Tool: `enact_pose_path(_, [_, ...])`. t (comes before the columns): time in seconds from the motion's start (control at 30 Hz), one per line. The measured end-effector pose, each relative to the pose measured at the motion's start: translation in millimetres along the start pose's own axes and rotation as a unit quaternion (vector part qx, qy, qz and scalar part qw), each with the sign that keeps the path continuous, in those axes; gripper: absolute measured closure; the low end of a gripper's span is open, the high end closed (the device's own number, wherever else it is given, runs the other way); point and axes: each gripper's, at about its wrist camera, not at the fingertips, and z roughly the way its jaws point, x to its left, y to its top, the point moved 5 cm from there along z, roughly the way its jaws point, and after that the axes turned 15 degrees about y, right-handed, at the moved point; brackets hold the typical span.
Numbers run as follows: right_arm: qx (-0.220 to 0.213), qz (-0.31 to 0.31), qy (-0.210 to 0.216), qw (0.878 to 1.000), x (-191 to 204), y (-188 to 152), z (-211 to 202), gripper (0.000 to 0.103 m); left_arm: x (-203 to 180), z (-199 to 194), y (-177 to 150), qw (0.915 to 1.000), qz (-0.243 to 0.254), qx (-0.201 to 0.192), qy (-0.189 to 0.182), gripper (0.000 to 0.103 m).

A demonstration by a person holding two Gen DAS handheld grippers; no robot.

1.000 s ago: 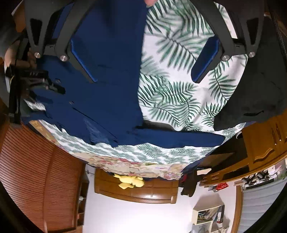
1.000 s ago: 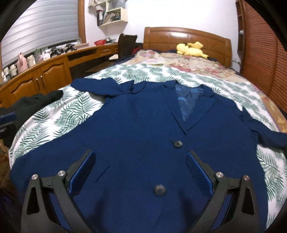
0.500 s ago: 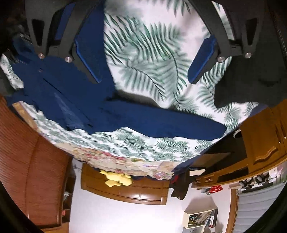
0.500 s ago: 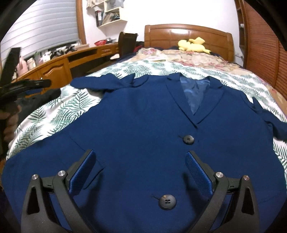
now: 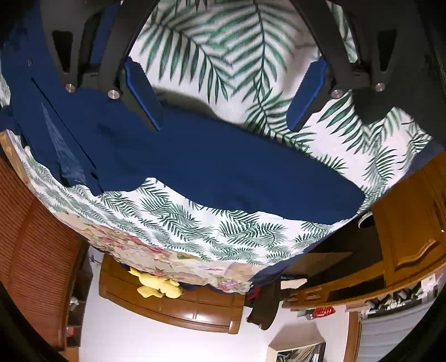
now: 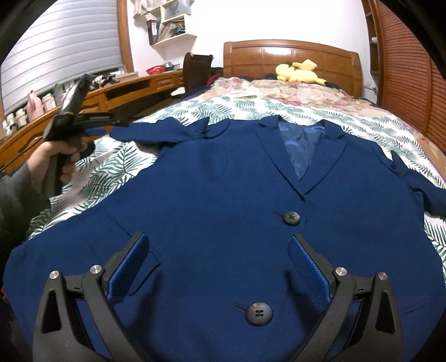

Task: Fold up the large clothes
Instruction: 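Move the left tool to the blazer sleeve cuff and close on it, then lift the held sleeve and fold it across the blazer front, then open the left tool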

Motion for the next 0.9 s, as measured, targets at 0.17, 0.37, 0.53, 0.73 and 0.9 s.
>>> enact_pose_path(0.17, [0.002,-0.002,0.005,1.000,0.0,-0.6,2.1,0.002,1.8,35.4,2.8,0.9985,-0.028,0.046,-0.008,0.018])
enact_pose_path(0.37, [-0.002,-0.002,0.009,1.000,0.7,-1.4,1.5,0.002,9.8,62.2,-7.0,0.9916,-0.080,0.096,-0.033,0.036])
enact_pose_path(0.53, [-0.003,-0.004,0.011,1.000,3.2,-2.2,0.3,0.002,6.4,62.9,-1.4,0.9904,-0.087,0.094,-0.051,0.078])
enact_pose_path(0.73, [-0.004,-0.007,0.009,1.000,4.6,-3.7,0.1,0.002,-18.0,49.0,12.6,0.9973,-0.030,0.064,-0.018,0.103])
enact_pose_path(0.9, [-0.006,-0.008,0.007,1.000,6.2,-4.8,-0.5,0.002,-45.3,-7.9,30.1,0.9994,0.010,0.005,-0.032,0.103])
